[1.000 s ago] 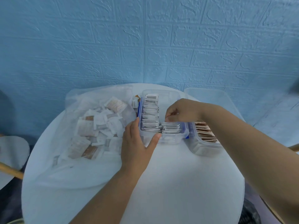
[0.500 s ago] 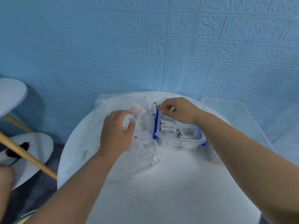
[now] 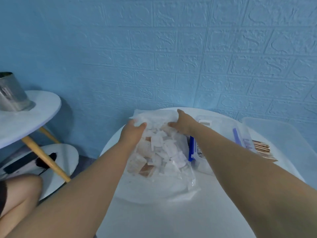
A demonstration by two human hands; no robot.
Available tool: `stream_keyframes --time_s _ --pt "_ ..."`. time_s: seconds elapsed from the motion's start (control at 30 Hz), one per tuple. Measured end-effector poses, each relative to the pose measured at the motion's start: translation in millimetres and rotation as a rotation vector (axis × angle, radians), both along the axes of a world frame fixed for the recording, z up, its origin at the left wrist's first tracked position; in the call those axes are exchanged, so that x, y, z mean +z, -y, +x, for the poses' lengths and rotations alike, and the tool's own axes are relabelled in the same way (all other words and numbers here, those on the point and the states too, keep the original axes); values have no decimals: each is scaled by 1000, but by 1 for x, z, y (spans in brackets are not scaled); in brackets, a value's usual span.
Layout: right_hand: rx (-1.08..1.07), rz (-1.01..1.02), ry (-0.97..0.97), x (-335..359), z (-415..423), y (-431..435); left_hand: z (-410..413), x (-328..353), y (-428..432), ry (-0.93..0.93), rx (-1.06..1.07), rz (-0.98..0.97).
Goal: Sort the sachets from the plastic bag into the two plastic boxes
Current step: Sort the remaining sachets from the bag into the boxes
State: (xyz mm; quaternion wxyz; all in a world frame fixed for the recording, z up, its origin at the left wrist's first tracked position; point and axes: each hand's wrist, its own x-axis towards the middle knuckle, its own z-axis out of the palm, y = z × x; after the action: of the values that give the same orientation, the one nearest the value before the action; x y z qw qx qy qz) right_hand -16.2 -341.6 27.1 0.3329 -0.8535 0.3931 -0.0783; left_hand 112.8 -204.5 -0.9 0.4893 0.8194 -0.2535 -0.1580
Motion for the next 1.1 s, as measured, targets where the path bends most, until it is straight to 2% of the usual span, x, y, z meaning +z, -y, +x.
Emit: stream_keyframes --time_s 0.07,0.17,0.23,0.43,0.47,0.53,0.6,0.63,0.73,0.8,0.87,0.9,0.97,1.03,1.1 --pt "15 7 53 1 -2 -1 -2 1 -3 3 25 -63" --pt "61 -89 150 10 -12 -6 -5 9 -12 38 2 -190" --pt "122 -130 211 20 -21 -10 -7 18 -18 110 2 -237" --pt "151 51 470 42 -43 -23 -25 46 -29 186 8 -319" --pt "122 87 465 39 -45 -22 -30 52 -29 199 -2 -337" --pt "52 113 330 34 -49 -20 -37 63 -30 209 -14 -391" --pt "77 47 164 31 -55 -21 -39 68 -30 176 -5 -440" --pt "104 29 147 32 -57 -22 -39 69 -31 161 9 -447" --pt "100 122 318 36 -59 -28 -36 61 -33 144 40 -365" --pt "64 176 457 39 -59 -29 -31 51 -38 111 46 -194" --pt "45 193 502 39 -58 -29 -28 36 -44 45 -6 -42" --pt "44 197 479 37 -58 -30 -26 30 -45 27 -49 -28" --pt "44 184 368 31 -58 -31 -29 27 -48 33 -91 -71" --pt "65 103 178 28 -61 -33 -32 32 -46 12 -63 -184" --pt "76 36 136 32 -62 -34 -36 43 -42 17 -35 -299"
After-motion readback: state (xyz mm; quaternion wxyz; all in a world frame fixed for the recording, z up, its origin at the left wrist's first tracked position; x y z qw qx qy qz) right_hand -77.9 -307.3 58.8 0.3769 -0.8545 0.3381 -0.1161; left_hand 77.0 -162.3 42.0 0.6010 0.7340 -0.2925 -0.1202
